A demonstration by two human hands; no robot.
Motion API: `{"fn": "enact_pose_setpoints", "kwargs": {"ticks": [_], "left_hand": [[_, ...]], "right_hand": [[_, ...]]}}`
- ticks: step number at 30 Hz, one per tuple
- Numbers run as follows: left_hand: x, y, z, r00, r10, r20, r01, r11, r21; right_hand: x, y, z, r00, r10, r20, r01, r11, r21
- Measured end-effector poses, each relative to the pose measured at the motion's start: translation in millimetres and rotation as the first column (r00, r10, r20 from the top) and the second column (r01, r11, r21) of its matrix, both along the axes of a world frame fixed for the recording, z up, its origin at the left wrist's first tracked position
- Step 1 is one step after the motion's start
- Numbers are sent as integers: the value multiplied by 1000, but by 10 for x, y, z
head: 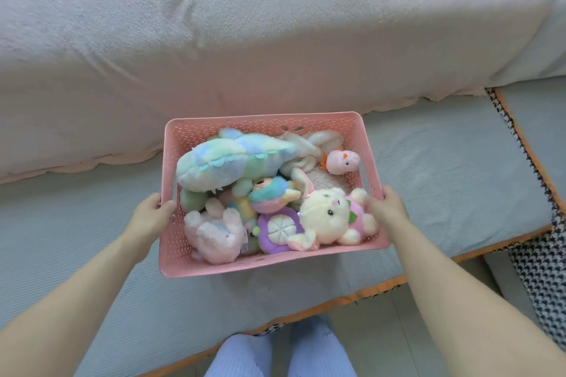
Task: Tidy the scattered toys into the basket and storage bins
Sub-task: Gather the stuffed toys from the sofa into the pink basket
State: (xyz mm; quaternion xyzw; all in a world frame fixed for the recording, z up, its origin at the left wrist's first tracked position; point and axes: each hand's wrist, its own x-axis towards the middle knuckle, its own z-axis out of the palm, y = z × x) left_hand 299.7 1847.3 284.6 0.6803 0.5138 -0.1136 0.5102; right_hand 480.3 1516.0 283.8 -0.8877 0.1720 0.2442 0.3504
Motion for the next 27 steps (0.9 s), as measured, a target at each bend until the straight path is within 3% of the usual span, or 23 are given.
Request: {"fn": "enact_pose_setpoints", "kwargs": {"ticks": [3, 6, 8, 16, 27], "left_hand": [[133, 82, -113, 995, 45, 91, -49, 998, 34], [199, 50, -179, 977, 154, 148, -143, 986, -79], [188, -15, -180, 971, 178, 160, -168, 983, -69], [192, -212, 314, 962, -11, 272, 11, 1000, 0], [496, -1341, 1152, 893, -229, 387, 231, 972, 42]], "right_hand": [[232, 161, -31, 994, 2, 105, -7, 999, 48], [293, 234, -122, 994, -60, 93, 54, 996, 69], [159, 164, -144, 985, -152, 77, 145, 985, 91], [-633, -462, 215, 897, -441, 21, 421, 870, 255], [-1074, -1782, 1030, 806, -588, 63, 520, 755, 399]]}}
